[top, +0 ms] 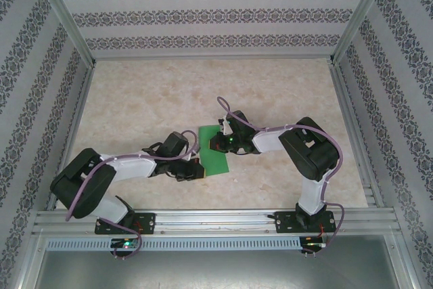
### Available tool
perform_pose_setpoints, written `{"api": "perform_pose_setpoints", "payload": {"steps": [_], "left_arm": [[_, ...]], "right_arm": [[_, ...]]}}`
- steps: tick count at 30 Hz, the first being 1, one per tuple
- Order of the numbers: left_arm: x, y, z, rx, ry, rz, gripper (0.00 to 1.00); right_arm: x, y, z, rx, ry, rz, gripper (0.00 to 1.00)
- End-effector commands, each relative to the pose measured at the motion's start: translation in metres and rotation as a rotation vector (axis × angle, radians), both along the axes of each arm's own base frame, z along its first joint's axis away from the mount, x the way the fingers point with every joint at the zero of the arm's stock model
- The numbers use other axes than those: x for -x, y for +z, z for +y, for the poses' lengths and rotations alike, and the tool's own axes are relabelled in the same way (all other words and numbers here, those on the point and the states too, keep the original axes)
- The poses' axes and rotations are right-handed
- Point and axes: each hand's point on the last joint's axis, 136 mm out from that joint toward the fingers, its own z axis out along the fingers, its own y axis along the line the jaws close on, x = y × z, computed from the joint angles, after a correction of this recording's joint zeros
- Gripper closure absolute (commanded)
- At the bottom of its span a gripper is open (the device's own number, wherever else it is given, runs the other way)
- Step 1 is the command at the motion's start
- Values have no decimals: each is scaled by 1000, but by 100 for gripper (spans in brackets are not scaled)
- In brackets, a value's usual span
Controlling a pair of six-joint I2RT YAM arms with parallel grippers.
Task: Fold a paper plane with a square sheet of paper (fold left side to right side)
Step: First fold the square sheet of paper in half at the center of the table, then hold the square sheet of paper at the center of the table.
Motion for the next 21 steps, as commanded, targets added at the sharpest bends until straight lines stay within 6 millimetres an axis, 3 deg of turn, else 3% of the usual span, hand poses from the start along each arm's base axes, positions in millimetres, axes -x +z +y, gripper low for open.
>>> {"api": "perform_pose_setpoints", "payload": {"steps": [1, 5, 13, 21], "left_arm": [[-19, 26, 2, 43, 16, -39, 100], [-39, 29, 8, 43, 21, -51, 100], [-85, 11, 11, -28, 28, -93, 100], [-103, -8, 4, -54, 25, -86, 100]], "right_arm": [[32, -56, -44, 215, -42, 139, 100], [30, -53, -45, 216, -50, 123, 100], [30, -52, -40, 200, -37, 127, 100], [30, -52, -40, 197, -39, 127, 100]]}}
